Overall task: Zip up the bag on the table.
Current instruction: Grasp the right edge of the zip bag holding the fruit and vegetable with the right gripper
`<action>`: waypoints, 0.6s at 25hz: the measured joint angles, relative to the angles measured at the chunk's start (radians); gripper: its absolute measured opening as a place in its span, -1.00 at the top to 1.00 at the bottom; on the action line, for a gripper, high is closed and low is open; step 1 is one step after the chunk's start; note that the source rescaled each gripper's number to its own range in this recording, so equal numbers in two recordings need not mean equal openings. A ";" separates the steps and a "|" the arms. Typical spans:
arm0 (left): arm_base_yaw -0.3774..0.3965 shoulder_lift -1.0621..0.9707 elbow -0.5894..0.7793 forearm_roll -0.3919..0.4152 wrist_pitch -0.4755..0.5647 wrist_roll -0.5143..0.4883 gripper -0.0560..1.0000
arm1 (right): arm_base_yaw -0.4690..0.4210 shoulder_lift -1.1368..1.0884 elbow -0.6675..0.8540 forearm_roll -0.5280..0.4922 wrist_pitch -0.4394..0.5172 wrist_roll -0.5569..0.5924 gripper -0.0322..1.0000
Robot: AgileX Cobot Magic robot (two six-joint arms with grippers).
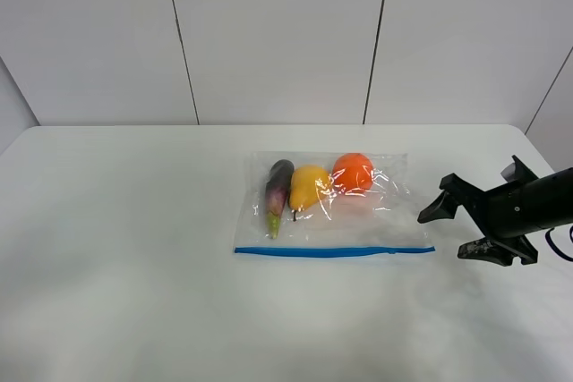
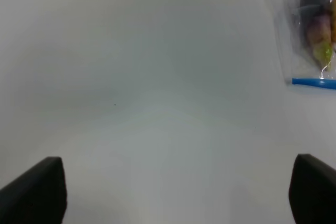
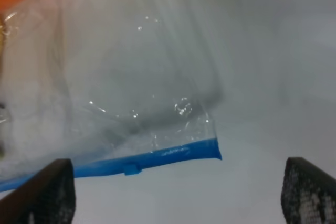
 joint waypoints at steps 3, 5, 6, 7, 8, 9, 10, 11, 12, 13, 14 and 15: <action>0.000 0.000 0.000 0.000 0.000 0.000 -1.00 | -0.038 0.044 -0.001 0.084 0.057 -0.081 -0.87; 0.000 0.000 0.000 0.000 0.000 0.000 -1.00 | -0.043 0.066 -0.001 0.134 0.072 -0.138 -0.87; 0.000 0.000 0.000 0.000 0.000 0.000 -1.00 | -0.043 0.073 -0.001 0.153 0.077 -0.160 -0.86; 0.000 0.000 0.000 0.000 0.000 0.000 -1.00 | -0.043 0.077 -0.001 0.164 0.081 -0.171 -0.86; 0.000 0.000 0.000 0.000 0.000 0.000 -1.00 | -0.043 0.084 -0.001 0.171 0.087 -0.178 -0.85; 0.000 0.000 0.000 0.000 0.000 0.000 -1.00 | -0.043 0.093 -0.001 0.175 0.089 -0.181 -0.85; 0.000 0.000 0.000 0.000 0.000 0.000 -1.00 | -0.043 0.106 -0.002 0.175 0.090 -0.182 -0.85; 0.000 0.000 0.000 0.000 0.000 0.000 -1.00 | -0.043 0.119 -0.002 0.175 0.090 -0.186 -0.85; 0.000 0.000 0.000 0.000 0.000 0.000 -1.00 | -0.043 0.137 -0.002 0.178 0.090 -0.191 -0.85; 0.000 0.000 0.000 0.000 0.000 0.000 -1.00 | -0.043 0.155 -0.002 0.178 0.090 -0.199 -0.85; 0.000 0.000 0.000 0.000 0.000 0.000 -1.00 | -0.043 0.169 -0.002 0.181 0.092 -0.207 -0.84; 0.000 0.000 0.000 0.000 0.000 0.000 -1.00 | -0.043 0.178 -0.003 0.192 0.101 -0.222 -0.83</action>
